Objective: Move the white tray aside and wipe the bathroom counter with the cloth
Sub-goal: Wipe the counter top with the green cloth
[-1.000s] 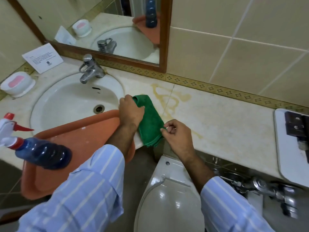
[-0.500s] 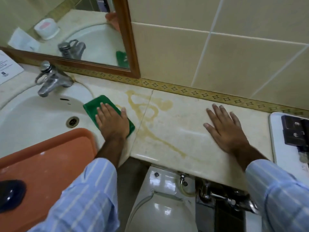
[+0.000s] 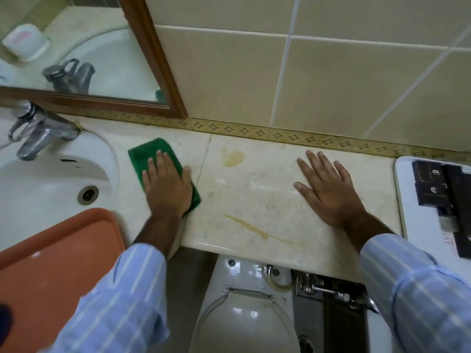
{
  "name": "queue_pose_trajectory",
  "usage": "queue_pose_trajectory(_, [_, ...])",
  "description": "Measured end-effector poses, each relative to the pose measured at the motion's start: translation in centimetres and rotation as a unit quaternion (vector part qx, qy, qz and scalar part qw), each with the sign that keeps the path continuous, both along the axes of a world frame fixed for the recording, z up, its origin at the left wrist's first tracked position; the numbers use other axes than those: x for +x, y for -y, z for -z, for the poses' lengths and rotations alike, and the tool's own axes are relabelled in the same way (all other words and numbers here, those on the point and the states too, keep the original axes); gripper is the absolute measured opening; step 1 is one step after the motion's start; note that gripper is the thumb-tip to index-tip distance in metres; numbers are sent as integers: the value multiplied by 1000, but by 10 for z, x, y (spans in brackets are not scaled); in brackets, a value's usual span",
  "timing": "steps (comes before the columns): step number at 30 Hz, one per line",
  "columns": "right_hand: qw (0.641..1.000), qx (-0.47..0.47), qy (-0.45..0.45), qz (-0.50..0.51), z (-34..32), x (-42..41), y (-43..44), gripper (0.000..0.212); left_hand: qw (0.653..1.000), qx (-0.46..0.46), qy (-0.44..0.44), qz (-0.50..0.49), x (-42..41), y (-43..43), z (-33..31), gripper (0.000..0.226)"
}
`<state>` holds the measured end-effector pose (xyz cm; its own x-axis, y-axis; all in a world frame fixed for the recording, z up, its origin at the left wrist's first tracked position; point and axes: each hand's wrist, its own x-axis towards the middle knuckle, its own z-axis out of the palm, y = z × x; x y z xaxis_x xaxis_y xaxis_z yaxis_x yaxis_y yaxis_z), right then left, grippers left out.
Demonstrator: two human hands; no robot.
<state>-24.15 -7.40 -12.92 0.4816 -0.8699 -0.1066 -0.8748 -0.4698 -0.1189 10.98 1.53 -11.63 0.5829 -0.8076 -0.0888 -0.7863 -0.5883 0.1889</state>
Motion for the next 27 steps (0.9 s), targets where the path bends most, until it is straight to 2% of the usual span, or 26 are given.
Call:
queue_pose_trajectory(2, [1000, -2, 0, 2, 0, 0, -1, 70, 998, -9, -7, 58, -14, 31, -4, 67])
queue_pose_trajectory(4, [1000, -3, -1, 1, 0, 0, 0, 69, 983, -18, -12, 183, -43, 43, -5, 65])
queue_pose_trajectory(6, [1000, -2, -2, 1, 0, 0, -1, 69, 942, -2, -9, 335, -73, 22, 1, 66])
queue_pose_trajectory(8, [1000, -5, -3, 3, 0, 0, -1, 69, 908, 11, -13, 418, -81, -12, 7, 66])
queue_pose_trajectory(10, [1000, -3, 0, 1, 0, 0, 0, 68, 924, 1, -31, 382, -64, -34, 9, 66])
queue_pose_trajectory(13, [1000, -8, 2, 1, 3, 0, 0, 66, 976, -21, -16, 218, -34, -13, 7, 67])
queue_pose_trajectory(16, [1000, -11, 3, 0, 4, 0, 0, 63, 987, -14, -9, 162, -46, 40, -1, 66])
queue_pose_trajectory(18, [1000, -15, 3, 2, 5, -1, 0, 62, 980, -17, -7, 196, -66, 50, -1, 66])
queue_pose_trajectory(19, [1000, -18, 1, 3, 5, -1, 0, 61, 969, -19, -13, 245, -77, 42, 0, 65])
queue_pose_trajectory(21, [1000, -18, -2, 2, 5, -1, -1, 61, 925, -4, -10, 379, -92, 3, 3, 65])
queue_pose_trajectory(23, [1000, -14, -6, 4, 4, -1, -1, 61, 889, 18, -5, 458, -92, -36, 4, 66])
queue_pose_trajectory(25, [1000, -14, -4, 4, 3, 0, -1, 61, 902, 26, -21, 430, -72, -54, 4, 66])
queue_pose_trajectory(27, [1000, -14, -2, 5, 3, 0, -2, 62, 947, 9, -16, 319, -46, -51, 5, 66])
